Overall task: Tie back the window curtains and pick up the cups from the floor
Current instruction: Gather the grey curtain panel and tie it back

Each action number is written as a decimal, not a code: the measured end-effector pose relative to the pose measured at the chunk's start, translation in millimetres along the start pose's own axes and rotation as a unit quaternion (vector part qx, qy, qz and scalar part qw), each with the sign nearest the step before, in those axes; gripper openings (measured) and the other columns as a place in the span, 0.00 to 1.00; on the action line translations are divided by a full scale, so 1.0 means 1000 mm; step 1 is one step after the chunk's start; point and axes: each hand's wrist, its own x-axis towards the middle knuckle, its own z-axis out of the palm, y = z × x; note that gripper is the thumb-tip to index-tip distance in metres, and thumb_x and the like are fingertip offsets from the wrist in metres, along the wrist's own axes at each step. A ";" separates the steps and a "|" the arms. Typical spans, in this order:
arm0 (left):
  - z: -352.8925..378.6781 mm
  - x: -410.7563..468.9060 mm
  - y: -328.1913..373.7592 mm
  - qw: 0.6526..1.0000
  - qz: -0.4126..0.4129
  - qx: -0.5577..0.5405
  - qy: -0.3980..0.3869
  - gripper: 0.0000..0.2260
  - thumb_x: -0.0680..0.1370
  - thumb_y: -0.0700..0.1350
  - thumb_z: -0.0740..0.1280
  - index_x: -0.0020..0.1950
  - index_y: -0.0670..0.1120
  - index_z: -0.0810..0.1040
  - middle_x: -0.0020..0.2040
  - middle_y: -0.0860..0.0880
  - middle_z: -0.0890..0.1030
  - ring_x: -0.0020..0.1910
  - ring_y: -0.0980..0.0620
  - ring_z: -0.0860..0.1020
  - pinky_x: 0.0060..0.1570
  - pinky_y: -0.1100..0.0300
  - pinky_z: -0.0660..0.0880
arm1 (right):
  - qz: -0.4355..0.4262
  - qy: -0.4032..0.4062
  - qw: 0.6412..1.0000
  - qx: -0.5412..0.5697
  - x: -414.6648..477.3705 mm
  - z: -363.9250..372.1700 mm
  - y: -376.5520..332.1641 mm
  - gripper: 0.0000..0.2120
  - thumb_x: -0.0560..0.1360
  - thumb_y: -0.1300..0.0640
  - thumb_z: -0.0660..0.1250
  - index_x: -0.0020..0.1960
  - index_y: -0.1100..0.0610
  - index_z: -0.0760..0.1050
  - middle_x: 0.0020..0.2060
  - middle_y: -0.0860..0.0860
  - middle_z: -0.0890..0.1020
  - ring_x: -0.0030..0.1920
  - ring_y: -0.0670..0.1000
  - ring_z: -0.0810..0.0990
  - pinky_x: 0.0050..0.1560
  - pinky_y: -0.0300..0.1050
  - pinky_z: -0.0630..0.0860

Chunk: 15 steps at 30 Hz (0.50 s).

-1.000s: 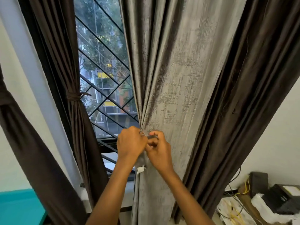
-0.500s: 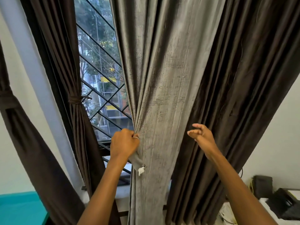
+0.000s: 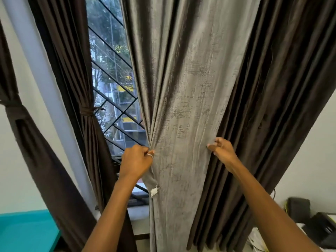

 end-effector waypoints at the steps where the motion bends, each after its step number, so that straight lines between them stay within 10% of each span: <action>1: -0.001 -0.001 0.000 1.000 -0.002 0.001 0.001 0.25 0.79 0.46 0.69 0.25 0.46 0.62 0.22 0.48 0.62 0.23 0.51 0.64 0.28 0.57 0.60 | -0.006 0.012 1.000 -0.011 0.000 0.000 0.006 0.08 0.77 0.58 0.71 0.52 0.62 0.77 0.41 0.50 0.83 0.45 0.50 0.82 0.44 0.46 0.80; 7: 0.005 0.001 0.006 1.000 0.003 0.007 0.003 0.25 0.79 0.46 0.68 0.25 0.45 0.62 0.21 0.48 0.61 0.22 0.51 0.63 0.28 0.56 0.66 | -0.070 0.136 0.983 -0.100 -0.028 -0.006 0.010 0.18 0.77 0.59 0.71 0.34 0.58 0.66 0.28 0.49 0.69 0.27 0.45 0.67 0.28 0.30 0.66; 15: 0.017 0.003 0.004 0.999 -0.014 0.004 0.030 0.24 0.79 0.46 0.68 0.24 0.47 0.66 0.22 0.48 0.68 0.24 0.48 0.71 0.29 0.53 0.72 | -0.137 0.225 0.957 -0.118 -0.090 0.018 0.020 0.18 0.80 0.58 0.68 0.35 0.50 0.64 0.28 0.48 0.69 0.28 0.46 0.67 0.32 0.44 0.66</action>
